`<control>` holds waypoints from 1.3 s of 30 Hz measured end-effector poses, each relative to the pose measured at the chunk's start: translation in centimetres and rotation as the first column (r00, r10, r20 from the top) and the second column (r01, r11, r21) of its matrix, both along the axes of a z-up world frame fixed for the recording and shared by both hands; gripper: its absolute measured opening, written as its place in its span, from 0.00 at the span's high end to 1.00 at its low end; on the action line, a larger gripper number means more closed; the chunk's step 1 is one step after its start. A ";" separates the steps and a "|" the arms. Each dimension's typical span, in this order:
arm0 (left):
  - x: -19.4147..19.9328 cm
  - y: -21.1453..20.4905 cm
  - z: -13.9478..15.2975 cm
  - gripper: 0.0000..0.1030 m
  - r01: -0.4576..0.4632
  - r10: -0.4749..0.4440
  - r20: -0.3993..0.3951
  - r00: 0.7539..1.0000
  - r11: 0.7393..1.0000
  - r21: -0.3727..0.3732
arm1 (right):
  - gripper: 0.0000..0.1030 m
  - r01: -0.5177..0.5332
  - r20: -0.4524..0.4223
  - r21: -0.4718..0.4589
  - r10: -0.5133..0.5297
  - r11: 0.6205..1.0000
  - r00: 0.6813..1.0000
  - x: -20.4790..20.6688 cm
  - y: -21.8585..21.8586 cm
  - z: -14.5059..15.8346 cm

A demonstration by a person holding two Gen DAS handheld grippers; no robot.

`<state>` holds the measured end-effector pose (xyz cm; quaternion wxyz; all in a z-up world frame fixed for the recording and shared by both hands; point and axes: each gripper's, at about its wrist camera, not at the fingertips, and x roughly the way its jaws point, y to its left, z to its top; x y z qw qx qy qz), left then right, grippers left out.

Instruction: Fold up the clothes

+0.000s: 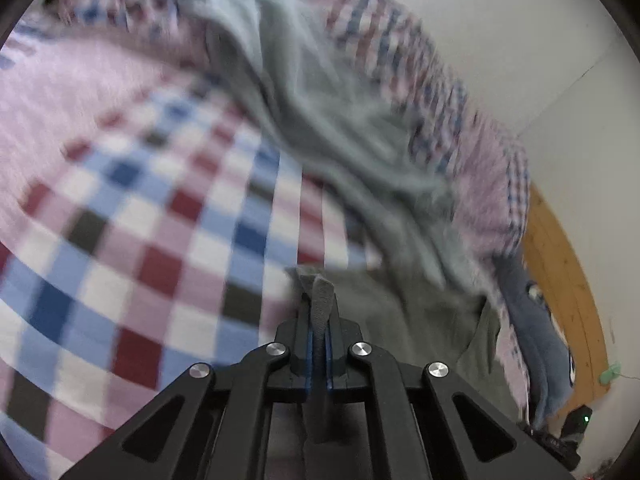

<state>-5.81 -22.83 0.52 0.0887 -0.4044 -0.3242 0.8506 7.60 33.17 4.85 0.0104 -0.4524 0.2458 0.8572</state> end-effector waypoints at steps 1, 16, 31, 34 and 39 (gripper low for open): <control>0.2 -0.6 -0.2 0.98 -0.027 0.027 -0.006 1.000 1.000 0.011 | 0.71 -0.003 -0.003 0.000 0.003 1.000 1.000 -0.1 0.0 0.0; 0.2 -1.7 -1.6 0.94 -0.072 0.071 0.021 0.997 0.996 0.042 | 0.63 -0.008 -0.116 -0.006 0.008 1.000 0.993 -2.1 0.7 1.4; 1.2 -3.7 -0.9 0.53 -0.118 0.122 -0.016 0.992 0.980 0.160 | 0.60 -0.011 -0.158 -0.024 0.007 1.000 0.987 -2.4 0.8 1.2; 1.1 -3.5 -0.9 0.53 -0.112 0.116 -0.015 0.993 0.983 0.146 | 0.59 -0.006 -0.157 -0.050 -0.002 0.999 0.988 -3.6 2.0 0.8; 1.1 -3.2 -0.8 0.53 -0.105 0.108 -0.017 0.994 0.986 0.130 | 0.57 -0.006 -0.106 -0.114 -0.007 0.993 0.994 -6.8 4.4 -1.0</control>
